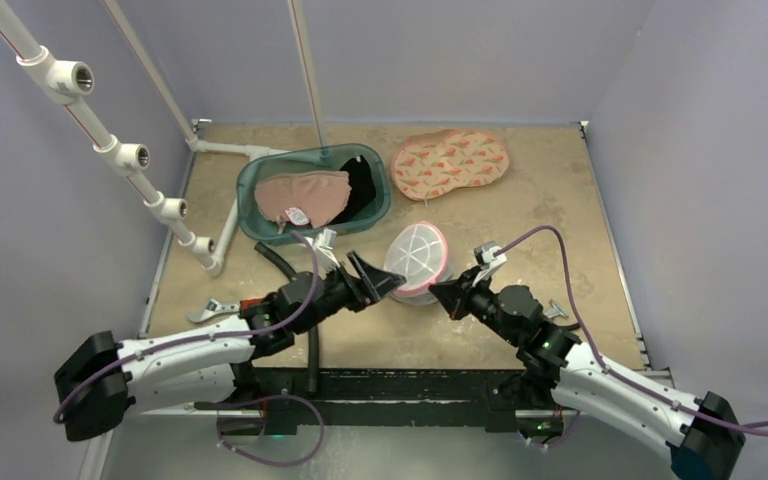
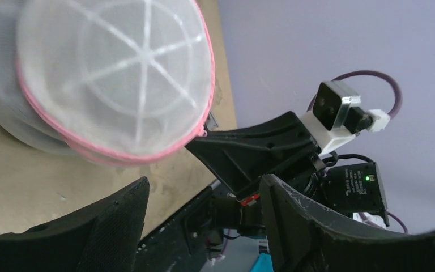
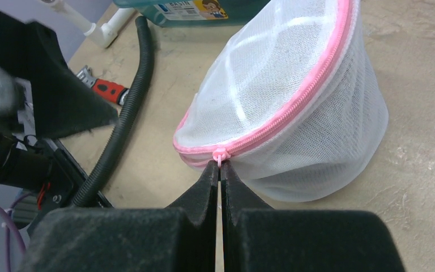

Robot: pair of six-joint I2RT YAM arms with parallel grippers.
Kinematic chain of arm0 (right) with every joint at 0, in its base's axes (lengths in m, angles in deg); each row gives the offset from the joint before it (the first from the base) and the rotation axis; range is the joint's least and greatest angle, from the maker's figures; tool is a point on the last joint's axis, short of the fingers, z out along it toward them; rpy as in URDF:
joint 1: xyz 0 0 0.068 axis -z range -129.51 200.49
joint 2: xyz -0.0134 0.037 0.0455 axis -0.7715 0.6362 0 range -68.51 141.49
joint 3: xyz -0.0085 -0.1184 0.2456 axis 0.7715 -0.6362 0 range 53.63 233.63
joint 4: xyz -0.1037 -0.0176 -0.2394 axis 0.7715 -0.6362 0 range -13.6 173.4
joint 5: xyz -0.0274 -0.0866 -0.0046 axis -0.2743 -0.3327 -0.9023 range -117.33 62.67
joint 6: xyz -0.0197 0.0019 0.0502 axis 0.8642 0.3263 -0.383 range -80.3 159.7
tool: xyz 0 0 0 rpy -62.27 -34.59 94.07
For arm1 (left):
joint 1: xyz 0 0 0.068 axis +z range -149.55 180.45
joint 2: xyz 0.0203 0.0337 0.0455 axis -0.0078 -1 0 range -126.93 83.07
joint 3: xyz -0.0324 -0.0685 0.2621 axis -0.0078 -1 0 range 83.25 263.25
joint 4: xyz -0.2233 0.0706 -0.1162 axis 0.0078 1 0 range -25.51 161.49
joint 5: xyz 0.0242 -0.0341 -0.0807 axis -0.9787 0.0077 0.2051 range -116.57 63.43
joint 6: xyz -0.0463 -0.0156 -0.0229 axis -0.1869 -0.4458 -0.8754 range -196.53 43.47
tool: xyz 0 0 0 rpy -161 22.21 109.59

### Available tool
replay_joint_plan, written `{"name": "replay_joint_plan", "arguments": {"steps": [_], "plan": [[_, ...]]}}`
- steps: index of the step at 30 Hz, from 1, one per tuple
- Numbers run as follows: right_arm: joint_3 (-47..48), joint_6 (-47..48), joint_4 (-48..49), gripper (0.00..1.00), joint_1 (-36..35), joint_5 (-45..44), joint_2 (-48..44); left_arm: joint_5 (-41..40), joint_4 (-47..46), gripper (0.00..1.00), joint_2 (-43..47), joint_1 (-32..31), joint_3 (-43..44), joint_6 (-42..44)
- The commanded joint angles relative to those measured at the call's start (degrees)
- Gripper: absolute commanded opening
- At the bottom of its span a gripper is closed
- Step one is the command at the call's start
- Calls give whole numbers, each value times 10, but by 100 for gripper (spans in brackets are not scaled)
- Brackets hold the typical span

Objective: Unzip the laundry bag and remove the bra
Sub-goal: Unzip the laundry bag at the center of the board.

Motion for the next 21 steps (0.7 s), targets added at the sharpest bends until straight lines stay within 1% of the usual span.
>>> {"name": "replay_joint_plan", "arguments": {"steps": [1, 5, 8, 10, 14, 21], "plan": [[11, 6, 20, 0, 0, -11, 3, -131, -101, 70, -71, -96, -10, -138], [13, 7, 10, 0, 0, -14, -4, -172, -139, 71, -138, -129, 30, -157], [13, 6, 6, 0, 0, -14, -7, -177, -165, 74, -176, -130, 44, -170], [12, 6, 6, 0, 0, -13, -8, -182, -152, 76, -198, -130, 58, -176], [10, 7, 9, 0, 1, -7, -8, -213, -166, 76, -230, -129, 59, -196], [11, 9, 10, 0, 1, 1, -9, -215, -164, 76, -268, -122, 71, -221]]}}
